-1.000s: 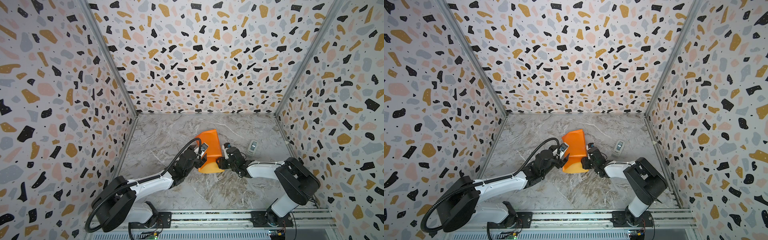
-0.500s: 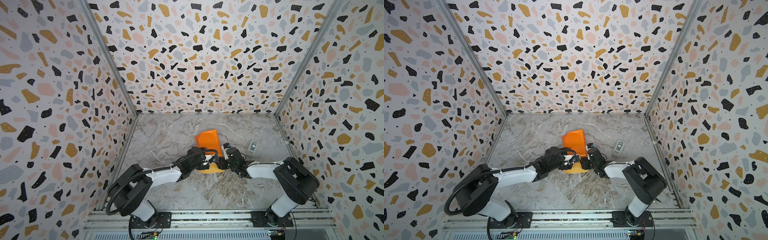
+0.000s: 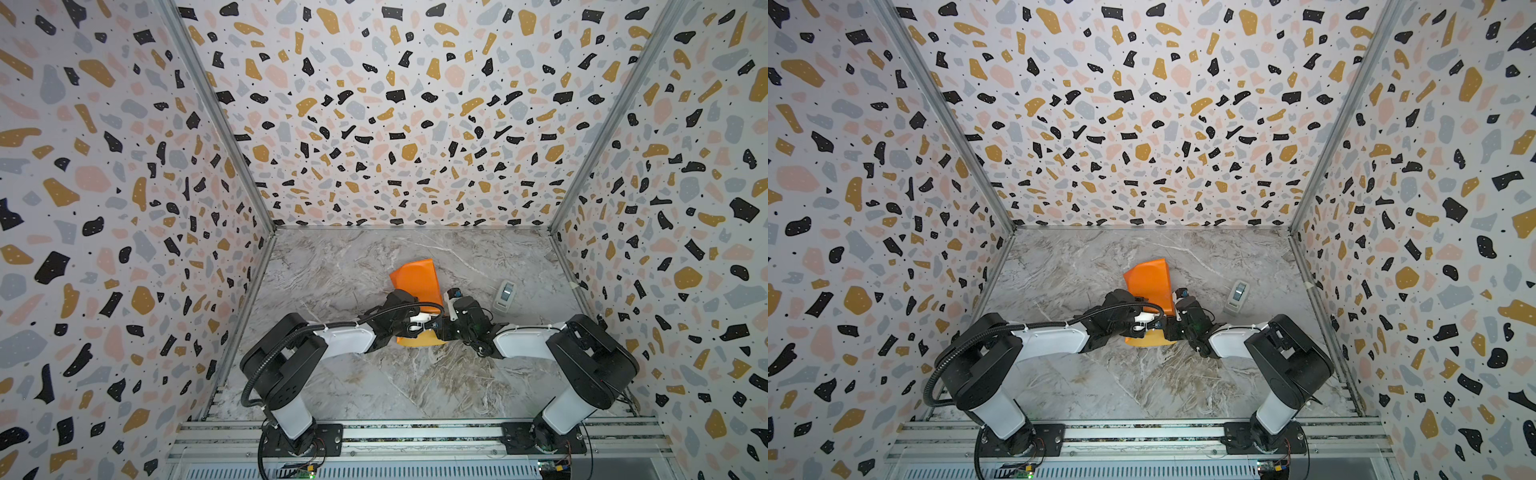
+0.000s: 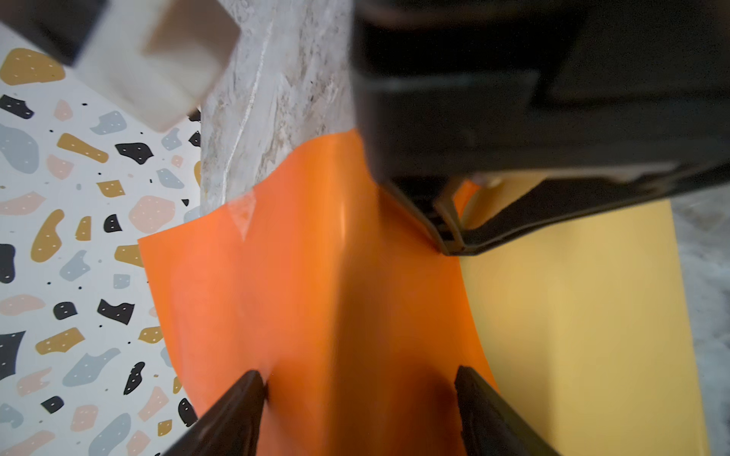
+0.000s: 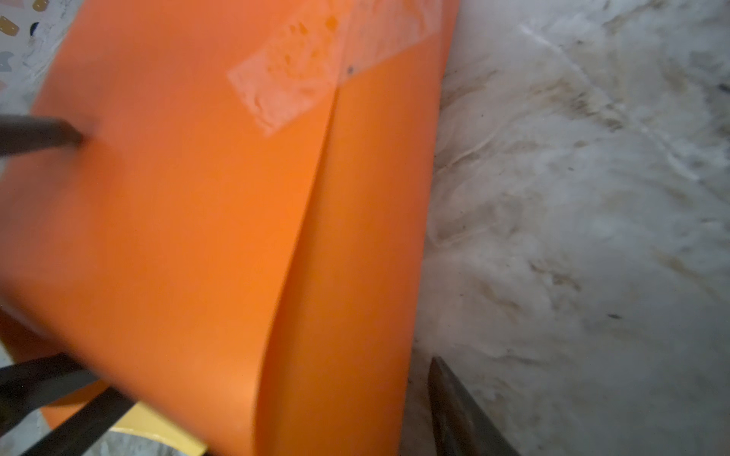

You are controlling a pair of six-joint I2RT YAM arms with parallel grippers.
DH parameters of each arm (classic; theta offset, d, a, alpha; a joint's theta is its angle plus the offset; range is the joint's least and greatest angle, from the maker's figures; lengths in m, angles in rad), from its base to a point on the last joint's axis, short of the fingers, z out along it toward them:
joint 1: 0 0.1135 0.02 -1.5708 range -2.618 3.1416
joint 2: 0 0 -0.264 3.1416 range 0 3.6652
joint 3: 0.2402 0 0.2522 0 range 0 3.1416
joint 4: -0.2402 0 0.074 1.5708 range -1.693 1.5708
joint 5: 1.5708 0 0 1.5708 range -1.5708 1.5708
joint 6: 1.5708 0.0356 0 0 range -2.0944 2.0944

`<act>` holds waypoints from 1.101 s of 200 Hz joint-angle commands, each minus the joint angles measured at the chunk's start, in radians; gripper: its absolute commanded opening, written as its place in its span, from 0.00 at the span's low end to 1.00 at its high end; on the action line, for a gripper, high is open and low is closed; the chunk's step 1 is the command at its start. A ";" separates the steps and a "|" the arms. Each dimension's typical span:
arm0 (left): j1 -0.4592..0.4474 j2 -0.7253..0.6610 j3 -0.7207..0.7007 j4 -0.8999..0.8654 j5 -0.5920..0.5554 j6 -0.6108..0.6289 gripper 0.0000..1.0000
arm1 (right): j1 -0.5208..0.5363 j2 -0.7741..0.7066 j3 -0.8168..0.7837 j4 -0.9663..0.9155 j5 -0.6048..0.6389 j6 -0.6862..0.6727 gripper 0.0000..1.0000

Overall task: Wrap a gift box in wrapping paper
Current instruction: Fold the third fold of the wrapping paper on the gift box.

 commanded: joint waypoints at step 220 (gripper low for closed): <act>-0.011 0.070 -0.020 0.064 -0.106 0.052 0.67 | -0.233 -0.288 -0.102 -0.119 -0.314 -0.072 0.44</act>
